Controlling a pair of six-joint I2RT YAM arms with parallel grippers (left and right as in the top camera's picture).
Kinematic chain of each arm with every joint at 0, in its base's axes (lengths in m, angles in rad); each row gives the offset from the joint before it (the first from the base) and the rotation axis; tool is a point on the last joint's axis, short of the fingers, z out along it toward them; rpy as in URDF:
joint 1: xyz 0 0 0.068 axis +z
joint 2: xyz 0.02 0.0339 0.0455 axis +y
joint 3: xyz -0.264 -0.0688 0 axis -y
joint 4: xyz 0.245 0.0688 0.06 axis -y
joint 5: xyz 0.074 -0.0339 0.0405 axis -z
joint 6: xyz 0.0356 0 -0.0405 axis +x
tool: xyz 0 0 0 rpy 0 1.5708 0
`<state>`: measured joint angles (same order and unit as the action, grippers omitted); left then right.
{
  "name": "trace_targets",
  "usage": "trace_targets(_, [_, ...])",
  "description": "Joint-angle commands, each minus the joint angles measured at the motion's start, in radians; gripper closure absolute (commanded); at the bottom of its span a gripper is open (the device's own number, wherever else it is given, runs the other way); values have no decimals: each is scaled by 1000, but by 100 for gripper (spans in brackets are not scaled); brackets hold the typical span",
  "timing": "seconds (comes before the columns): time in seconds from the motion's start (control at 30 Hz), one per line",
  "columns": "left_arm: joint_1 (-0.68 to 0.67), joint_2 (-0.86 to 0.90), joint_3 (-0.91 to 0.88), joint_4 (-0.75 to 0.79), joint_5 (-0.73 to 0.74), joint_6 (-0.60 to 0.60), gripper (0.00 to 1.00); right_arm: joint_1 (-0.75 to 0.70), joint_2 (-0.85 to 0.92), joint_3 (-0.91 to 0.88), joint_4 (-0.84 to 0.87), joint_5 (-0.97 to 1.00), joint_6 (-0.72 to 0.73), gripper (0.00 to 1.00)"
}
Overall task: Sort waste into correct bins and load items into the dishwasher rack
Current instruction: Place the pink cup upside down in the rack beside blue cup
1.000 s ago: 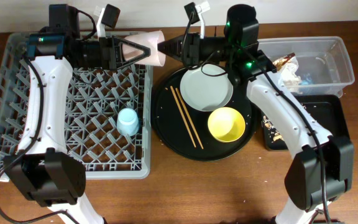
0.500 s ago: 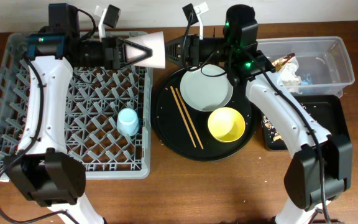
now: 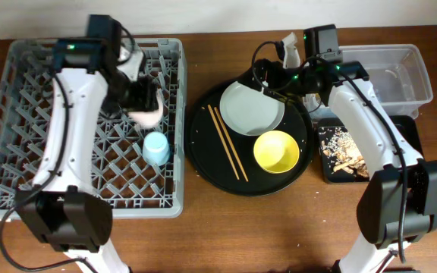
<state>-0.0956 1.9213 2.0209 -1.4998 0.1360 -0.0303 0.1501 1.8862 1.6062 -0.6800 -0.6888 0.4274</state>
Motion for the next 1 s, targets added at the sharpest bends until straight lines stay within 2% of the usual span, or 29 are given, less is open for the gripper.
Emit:
trace_targets(0.0, [-14,-101,115,-154,-106,-108,48,-1,-11,3,-21,59,-31,1])
trace_targets(0.13, [-69,-225,51,-188,-54,-147,47,-1,-11,3,-51,103,-32,1])
trace_targets(0.2, [-127,-266,-26,-188,-84,-195,47,-1,-11,3,-63,103,-32,1])
trace_targets(0.27, [-182,-267,-137,-177,-179,-266,47,-1,-11,3,-72,104,-32,2])
trace_targets(0.37, [-206,-267,-338,-84,-211,-315,47,-1,-11,3,-80,103,-32,2])
trace_targets(0.53, [-206,-267,-555,93,-212,-317,47,-1,-11,3,-90,112,-32,2])
trace_targets(0.63, [-204,-265,-623,182,-212,-317,47,0,-11,3,-92,119,-32,2])
trace_targets(0.97, [-204,-264,-665,224,-249,-317,46,0,-11,3,-92,122,-32,1])
